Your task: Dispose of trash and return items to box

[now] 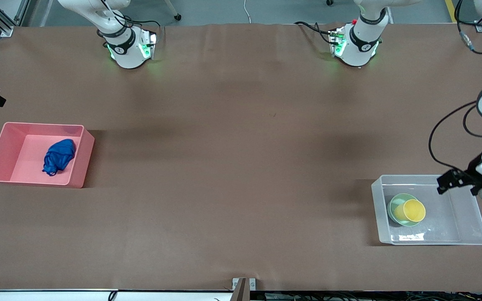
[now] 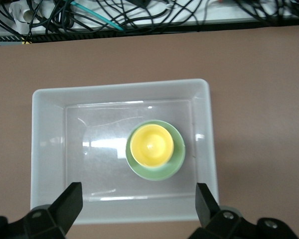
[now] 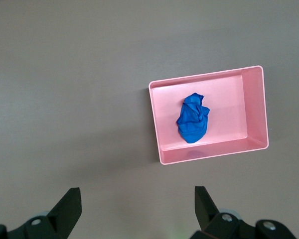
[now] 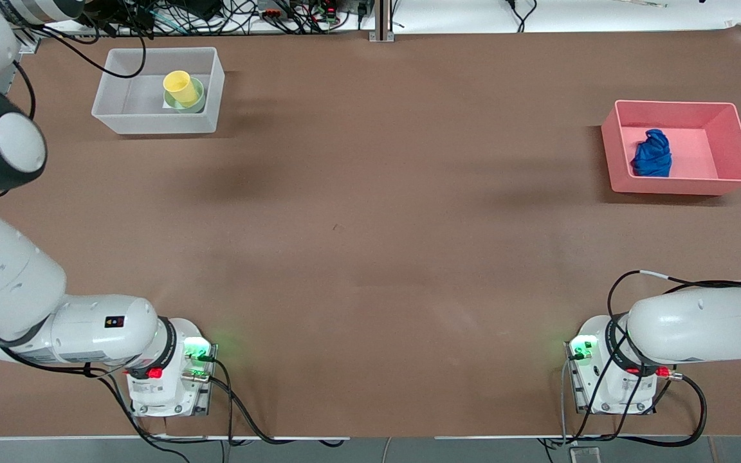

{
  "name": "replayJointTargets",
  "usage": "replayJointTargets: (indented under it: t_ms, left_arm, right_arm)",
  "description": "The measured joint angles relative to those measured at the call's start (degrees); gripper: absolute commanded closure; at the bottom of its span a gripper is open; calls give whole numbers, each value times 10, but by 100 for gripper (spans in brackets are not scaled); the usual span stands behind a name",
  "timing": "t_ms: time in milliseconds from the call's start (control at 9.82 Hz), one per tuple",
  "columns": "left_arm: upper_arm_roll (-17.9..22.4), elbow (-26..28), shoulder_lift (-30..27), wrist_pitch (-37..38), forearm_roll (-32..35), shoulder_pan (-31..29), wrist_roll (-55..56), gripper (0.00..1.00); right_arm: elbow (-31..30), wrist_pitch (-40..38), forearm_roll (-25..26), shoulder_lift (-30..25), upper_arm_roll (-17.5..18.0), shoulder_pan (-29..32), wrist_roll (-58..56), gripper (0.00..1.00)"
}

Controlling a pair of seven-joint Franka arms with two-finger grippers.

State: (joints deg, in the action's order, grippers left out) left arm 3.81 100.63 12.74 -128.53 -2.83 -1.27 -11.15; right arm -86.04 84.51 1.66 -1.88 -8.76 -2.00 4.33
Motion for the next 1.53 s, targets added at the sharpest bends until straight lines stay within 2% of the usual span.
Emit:
replayJointTargets:
  t_ms: [306, 407, 713, 917, 1120, 1528]
  left_arm:
    - [-27, -4, -77, 107, 19, 4, 49, 0]
    - [-30, -30, -87, 162, 19, 6, 51, 0]
    - [-31, -152, -90, 326, 20, 12, 57, 0]
    - [-29, -199, -93, 408, 20, 13, 61, 1]
    - [-28, -194, -108, 437, 20, 14, 69, 1]
    - [-28, -165, -123, 427, 22, 17, 89, 1]
  right_arm:
    - [0, 0, 0, 0, 0, 0, 0, 0]
    - [0, 0, 0, 0, 0, 0, 0, 0]
    - [0, 0, 0, 0, 0, 0, 0, 0]
    - [0, 0, 0, 0, 0, 0, 0, 0]
    - [0, 0, 0, 0, 0, 0, 0, 0]
    - [0, -1, 0, 0, 0, 0, 0, 0]
